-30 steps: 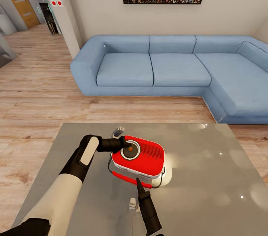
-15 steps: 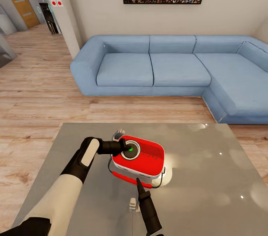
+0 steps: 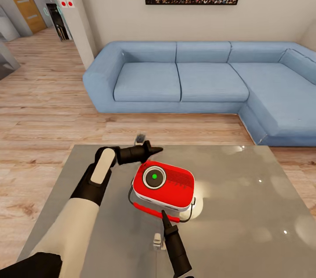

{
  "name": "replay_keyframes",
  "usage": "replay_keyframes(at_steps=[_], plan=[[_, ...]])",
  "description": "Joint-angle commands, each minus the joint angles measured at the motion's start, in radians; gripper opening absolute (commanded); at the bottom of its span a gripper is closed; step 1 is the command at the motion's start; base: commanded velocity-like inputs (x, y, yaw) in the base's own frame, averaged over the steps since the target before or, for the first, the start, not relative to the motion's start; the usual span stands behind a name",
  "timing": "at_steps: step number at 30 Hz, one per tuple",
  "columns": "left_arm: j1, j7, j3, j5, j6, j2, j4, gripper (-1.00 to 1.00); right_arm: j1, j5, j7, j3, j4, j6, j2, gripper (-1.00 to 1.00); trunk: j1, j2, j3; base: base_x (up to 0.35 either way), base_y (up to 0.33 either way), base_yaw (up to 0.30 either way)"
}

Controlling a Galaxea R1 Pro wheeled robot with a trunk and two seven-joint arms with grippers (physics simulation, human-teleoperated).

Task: Turn on the radio receiver that's on the table in the living room.

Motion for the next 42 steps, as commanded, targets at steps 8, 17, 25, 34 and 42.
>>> replay_keyframes(at_steps=[8,17,25,34,42], plan=[[-0.001,0.000,-0.006,0.051,0.002,0.002,-0.162,-1.00,0.000,0.002,0.004,-0.001,-0.001,0.001,0.000,-1.00,0.000,0.000,0.000,0.000,0.000,0.000],[-0.001,0.001,-0.008,0.064,0.002,0.017,-0.238,-1.00,0.000,-0.032,0.005,-0.047,-0.015,-0.001,-0.010,-1.00,0.000,0.000,0.000,0.000,0.000,0.000],[-0.001,0.037,-0.008,0.052,0.002,0.118,-0.103,-1.00,0.004,-0.058,0.468,-0.418,-0.525,0.078,-0.121,-1.00,0.000,0.000,0.000,0.000,0.000,0.000],[-0.001,0.041,-0.008,0.007,-0.005,0.162,-0.026,-1.00,0.002,0.036,1.130,-0.847,-1.063,0.208,-0.167,-1.00,0.000,0.000,0.000,0.000,0.000,0.000],[-0.001,0.042,-0.010,-0.136,-0.012,0.155,0.038,-1.00,-0.207,0.027,1.617,-1.055,-1.107,0.534,-0.165,-1.00,0.000,0.000,0.000,0.000,0.000,0.000]])
